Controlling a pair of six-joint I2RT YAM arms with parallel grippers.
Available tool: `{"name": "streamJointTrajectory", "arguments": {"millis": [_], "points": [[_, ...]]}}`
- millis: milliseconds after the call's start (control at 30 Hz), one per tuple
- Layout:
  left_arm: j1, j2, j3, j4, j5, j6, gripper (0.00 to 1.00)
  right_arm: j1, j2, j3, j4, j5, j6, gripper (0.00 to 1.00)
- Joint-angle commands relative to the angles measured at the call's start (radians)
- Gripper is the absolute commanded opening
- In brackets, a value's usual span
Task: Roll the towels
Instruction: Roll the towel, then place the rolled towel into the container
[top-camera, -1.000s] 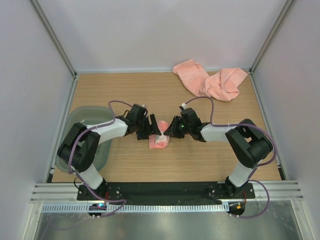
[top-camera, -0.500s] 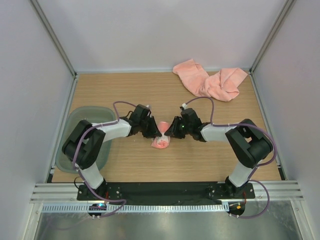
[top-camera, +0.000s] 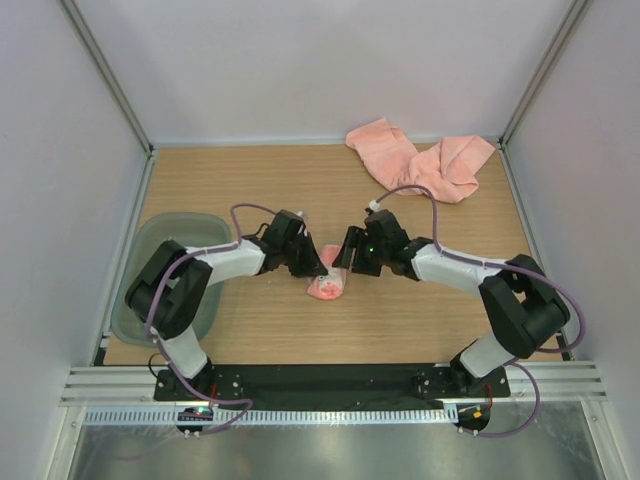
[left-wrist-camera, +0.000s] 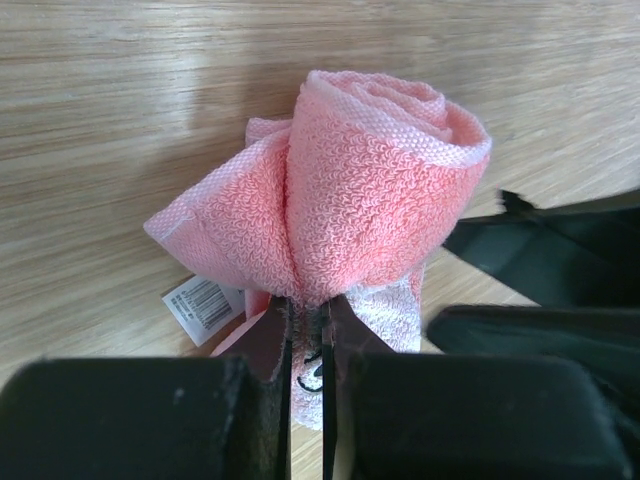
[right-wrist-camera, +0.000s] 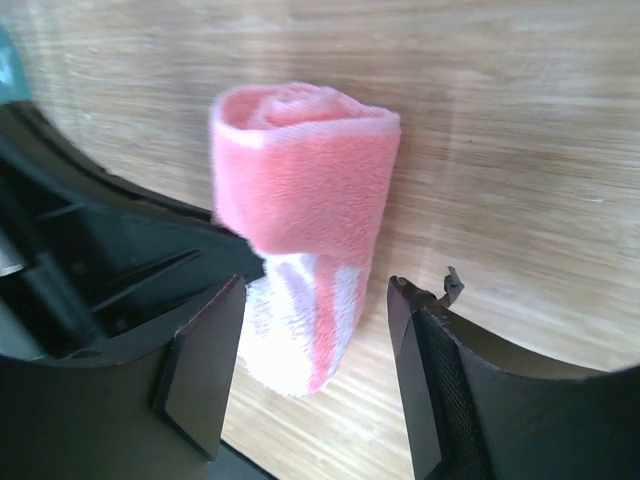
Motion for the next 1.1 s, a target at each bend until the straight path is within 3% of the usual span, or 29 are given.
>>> {"name": "streamJointTrajectory", "arguments": {"millis": [0,300,633,933,1067], "points": [[-0.003,-0.039,-0.011,-0.065,-0.007,0.009,0.00,-0.002,-0.113,0.077,-0.136,0.087,-0.052,0.66],[0.046,-0.216,0.008,-0.180,-0.059,-0.008,0.00,-0.043,-0.312,0.117,-0.274,0.193,-0.057,0.71],[0.169,-0.427,0.075,-0.332,-0.084,0.004,0.00,-0.057,-0.331,0.094,-0.280,0.177,-0.044,0.71],[0.319,-0.625,0.244,-0.721,-0.260,0.112,0.00,-0.058,-0.306,0.114,-0.286,0.127,-0.055,0.71],[0.461,-0.699,0.314,-0.901,-0.375,0.184,0.00,-0.057,-0.300,0.117,-0.282,0.106,-0.052,0.71]]}}
